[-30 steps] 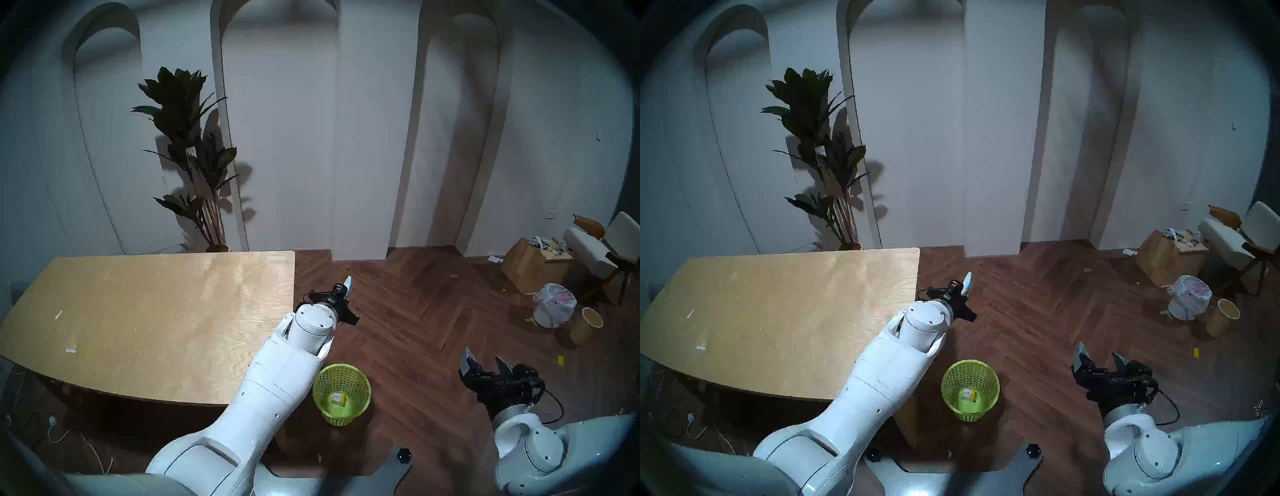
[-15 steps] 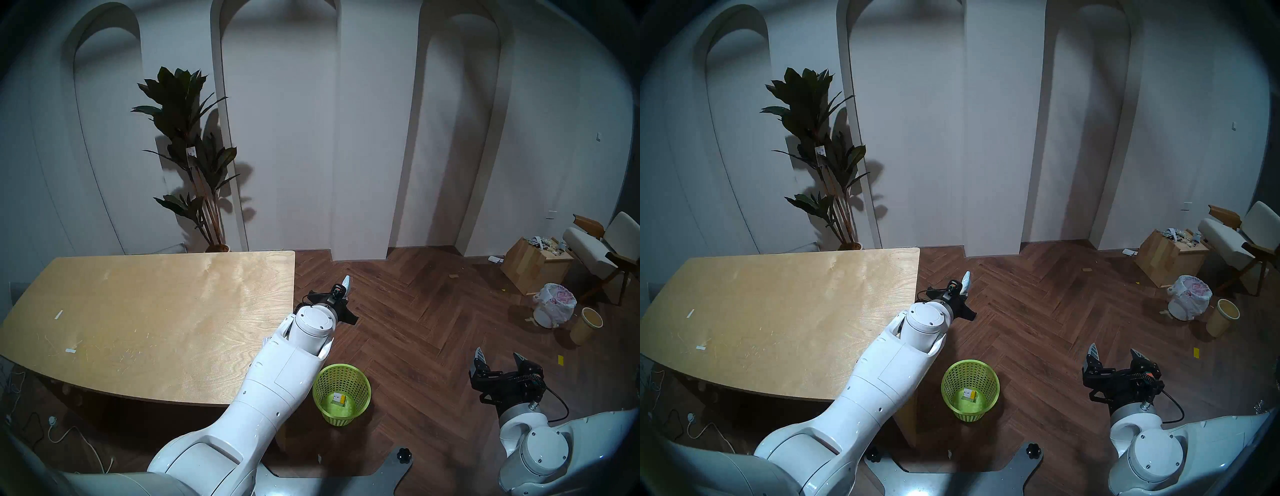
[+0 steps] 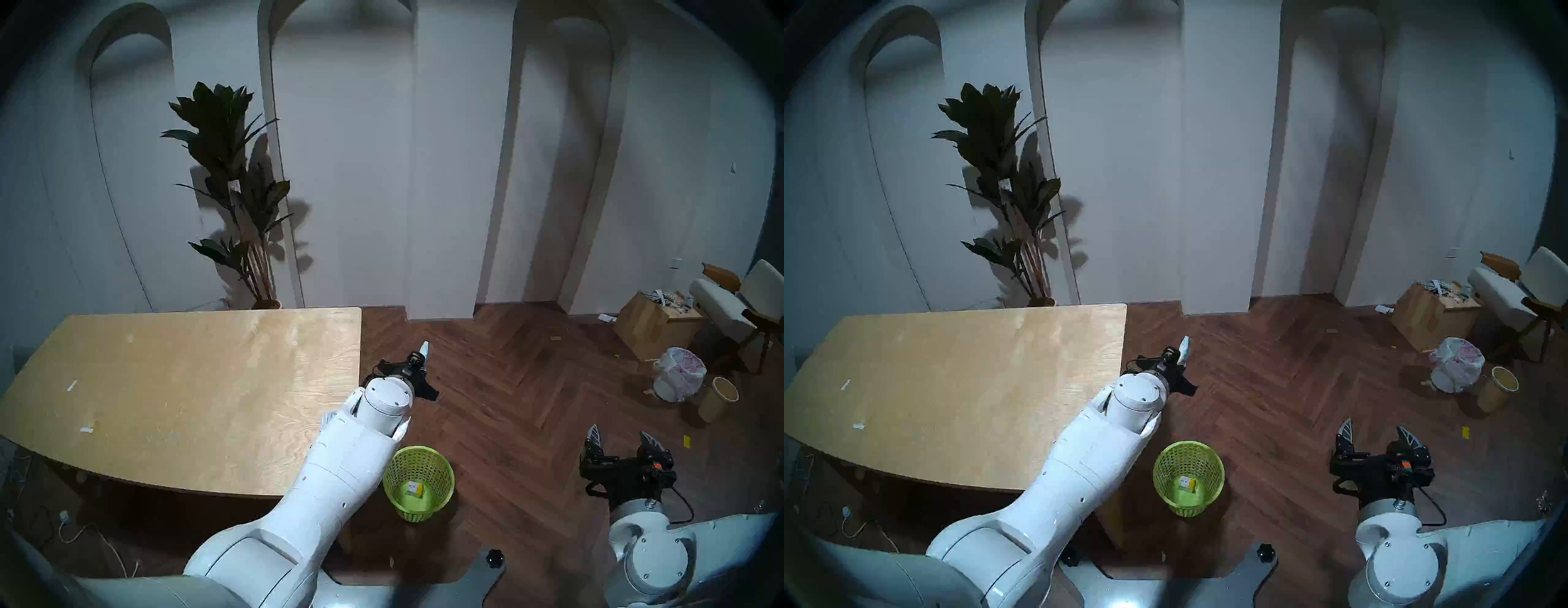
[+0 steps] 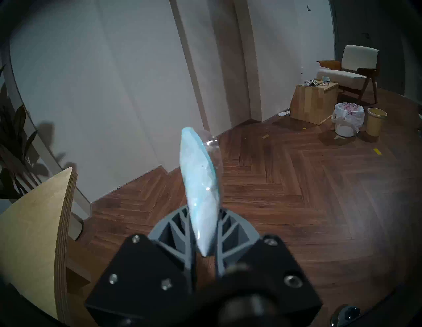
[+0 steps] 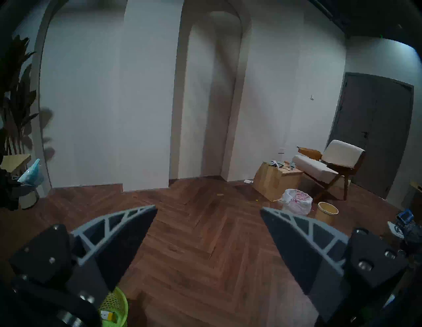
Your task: Put the trash into the trash bin on the ground
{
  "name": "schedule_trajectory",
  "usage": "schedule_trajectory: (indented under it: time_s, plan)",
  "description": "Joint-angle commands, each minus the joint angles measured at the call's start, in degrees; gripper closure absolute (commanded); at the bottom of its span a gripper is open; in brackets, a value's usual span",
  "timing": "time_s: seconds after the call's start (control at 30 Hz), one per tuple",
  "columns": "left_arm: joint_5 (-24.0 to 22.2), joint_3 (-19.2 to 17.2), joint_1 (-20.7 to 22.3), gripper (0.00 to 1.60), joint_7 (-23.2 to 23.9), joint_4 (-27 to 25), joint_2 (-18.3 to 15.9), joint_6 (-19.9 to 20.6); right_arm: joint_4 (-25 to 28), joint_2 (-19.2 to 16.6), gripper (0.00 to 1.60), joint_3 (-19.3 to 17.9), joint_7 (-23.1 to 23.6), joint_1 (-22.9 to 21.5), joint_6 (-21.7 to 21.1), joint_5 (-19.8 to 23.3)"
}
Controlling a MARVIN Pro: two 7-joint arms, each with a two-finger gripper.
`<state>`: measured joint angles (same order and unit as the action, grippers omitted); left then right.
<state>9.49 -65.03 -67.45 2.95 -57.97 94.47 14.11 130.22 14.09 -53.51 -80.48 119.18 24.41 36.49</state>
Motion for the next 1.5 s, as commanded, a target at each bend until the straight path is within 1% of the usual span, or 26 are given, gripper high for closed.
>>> schedule_trajectory:
  time_s: [0.0, 0.03, 0.1, 0.13, 0.17, 0.2, 0.23, 0.33, 0.4, 0.43, 0.5, 0.57, 0.63, 0.67, 0.87, 1.23, 1.33, 1.43, 1.47]
  plan:
    - [0.3, 0.3, 2.3, 0.97, -0.1, 0.0, 1.0, -0.2, 0.3, 0.8, 0.0, 0.0, -0.6, -0.3, -0.5, -1.4]
    - [0.2, 0.3, 2.2, 0.88, 0.1, 0.1, 1.0, 0.0, 0.3, 0.9, 0.0, 0.0, -0.7, -0.3, -0.6, -1.5]
    - [0.3, 0.5, 2.1, 0.81, 0.0, 0.0, 0.9, 0.3, 0.3, 1.0, 0.0, 0.1, -0.7, -0.4, -0.7, -1.6]
    - [0.3, 0.5, 2.0, 0.73, -0.1, 0.0, 1.0, 0.4, 0.2, 1.0, 0.0, 0.1, -0.7, -0.4, -0.7, -1.7]
    - [0.2, 0.4, 2.0, 0.46, -0.1, 0.0, 1.0, 0.6, 0.2, 1.0, 0.0, 0.1, -0.8, -0.4, -0.7, -1.7]
    - [0.2, 0.5, 1.9, 0.38, -0.1, 0.0, 1.0, 0.7, 0.2, 1.1, 0.0, 0.1, -0.8, -0.4, -0.8, -1.7]
    - [0.2, 0.5, 1.8, 0.34, -0.2, 0.0, 1.0, 0.7, 0.2, 1.1, 0.0, 0.1, -0.8, -0.4, -0.8, -1.8]
    - [0.4, 0.8, 1.3, 0.33, -0.3, -0.6, 0.9, 1.2, 0.2, 1.1, 0.0, 0.2, -0.9, -0.5, -0.8, -1.8]
    - [0.4, 0.9, 1.0, 0.24, -0.3, -0.8, 0.8, 1.3, 0.2, 1.2, 0.0, 0.2, -0.9, -0.5, -0.9, -1.9]
    - [0.4, 0.9, 0.9, 0.22, -0.4, -0.9, 0.8, 1.4, 0.2, 1.2, 0.0, 0.2, -0.9, -0.5, -0.9, -1.9]
    - [0.5, 1.0, 0.7, 0.27, -0.6, -1.0, 0.7, 1.7, 0.2, 1.2, 0.0, 0.2, -0.9, -0.5, -0.9, -1.9]
    - [0.5, 1.1, 0.6, 0.24, -0.6, -1.1, 0.6, 2.0, 0.2, 1.2, 0.0, 0.2, -0.9, -0.5, -0.9, -1.9]
    - [0.6, 1.2, 0.4, 0.13, -0.7, -1.4, 0.5, 2.4, 0.2, 1.2, 0.0, 0.3, -1.0, -0.6, -0.9, -2.0]
    - [0.7, 1.3, 0.3, 0.0, -0.9, -1.3, 0.4, 2.6, 0.2, 1.2, 0.0, 0.3, -1.0, -0.6, -0.9, -2.0]
    - [0.9, 1.5, 0.2, 0.0, -1.2, -0.8, 0.3, 2.8, 0.2, 1.2, 0.0, 0.4, -1.0, -0.6, -0.9, -2.0]
    - [1.1, 1.5, -0.4, 0.0, -1.4, -1.2, -0.3, 3.1, 0.2, 1.2, 0.0, 0.5, -1.0, -0.8, -0.8, -2.0]
    - [1.0, 1.5, -1.1, 0.0, -1.3, -2.8, -0.8, 2.9, 0.2, 1.1, 0.0, 0.5, -1.0, -0.8, -0.8, -1.9]
    - [1.6, 1.6, -1.6, 0.0, -2.3, -4.1, -1.1, 2.3, 0.2, 1.1, 0.0, 0.6, -1.0, -0.8, -0.8, -1.9]
    - [1.8, 1.4, -2.4, 0.0, -3.0, -6.7, -1.5, 1.7, 0.2, 1.1, 0.0, 0.6, -1.0, -0.9, -0.8, -1.9]
